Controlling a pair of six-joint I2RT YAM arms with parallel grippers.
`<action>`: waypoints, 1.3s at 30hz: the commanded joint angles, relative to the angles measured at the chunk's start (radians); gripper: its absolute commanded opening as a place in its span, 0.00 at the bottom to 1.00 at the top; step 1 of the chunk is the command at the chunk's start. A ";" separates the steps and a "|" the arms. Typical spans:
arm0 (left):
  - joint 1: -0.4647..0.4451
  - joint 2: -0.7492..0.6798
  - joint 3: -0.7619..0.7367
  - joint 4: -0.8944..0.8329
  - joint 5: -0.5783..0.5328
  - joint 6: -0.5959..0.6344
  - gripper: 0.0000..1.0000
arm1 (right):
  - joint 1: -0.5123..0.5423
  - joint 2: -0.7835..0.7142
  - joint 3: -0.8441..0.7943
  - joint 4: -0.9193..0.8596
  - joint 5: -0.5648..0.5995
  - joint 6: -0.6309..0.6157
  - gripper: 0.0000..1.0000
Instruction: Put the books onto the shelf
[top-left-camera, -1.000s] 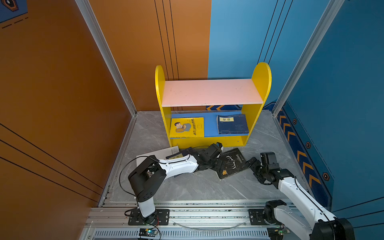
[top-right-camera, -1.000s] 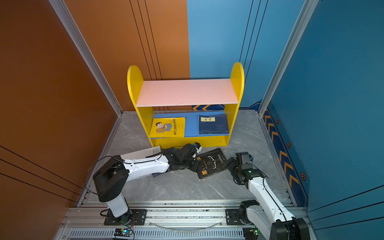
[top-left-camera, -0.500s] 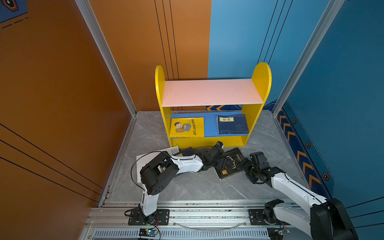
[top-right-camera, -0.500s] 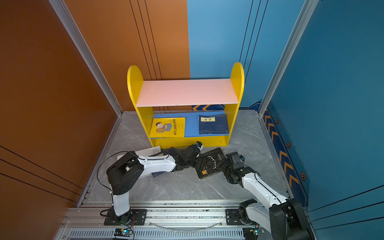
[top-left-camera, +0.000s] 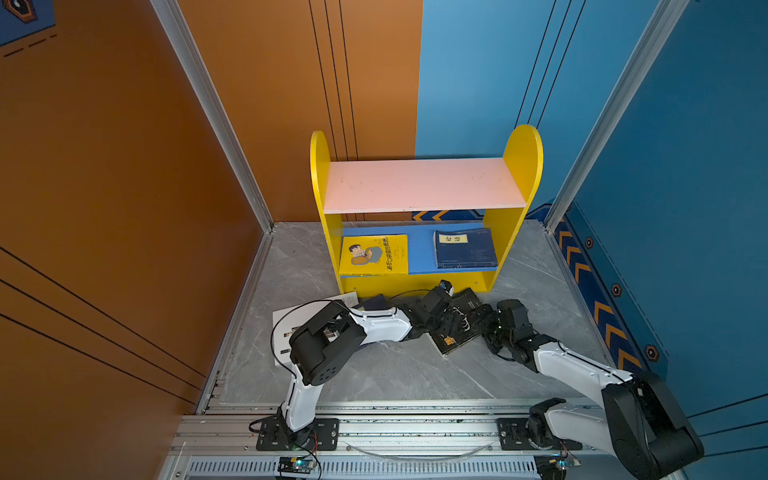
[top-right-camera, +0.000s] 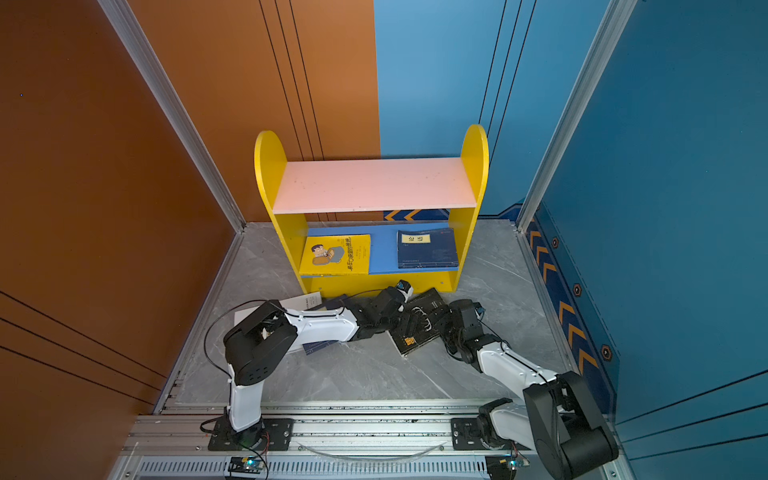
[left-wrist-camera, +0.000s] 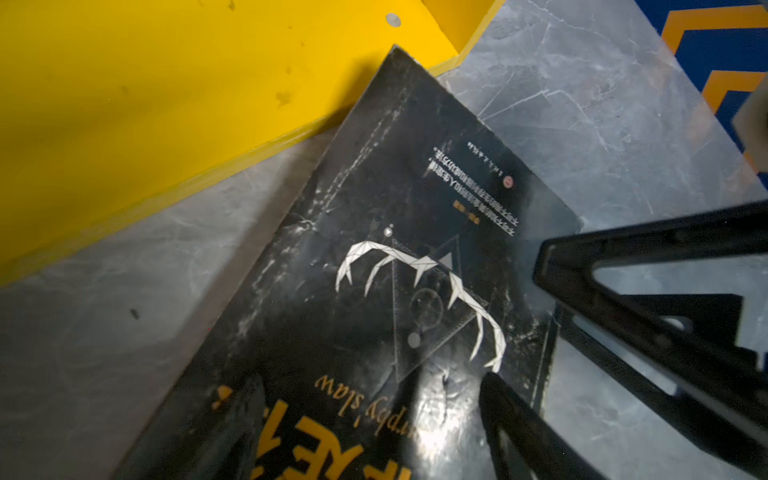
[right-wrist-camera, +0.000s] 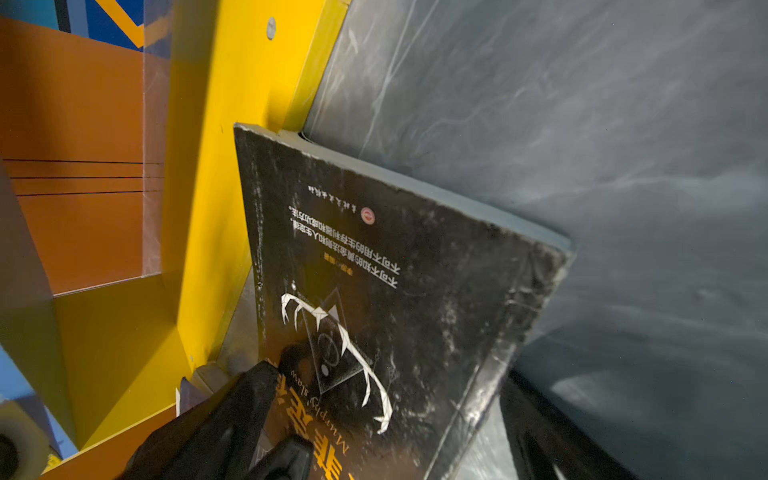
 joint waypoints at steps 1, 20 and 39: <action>-0.012 0.059 0.013 -0.054 0.130 -0.011 0.82 | 0.013 -0.050 0.003 0.077 -0.034 0.022 0.94; 0.006 0.051 -0.004 -0.005 0.224 -0.029 0.81 | 0.028 -0.063 0.063 0.202 -0.057 0.037 0.90; 0.081 0.046 0.060 -0.135 -0.089 0.106 0.82 | 0.035 -0.144 0.051 -0.140 0.099 0.062 0.94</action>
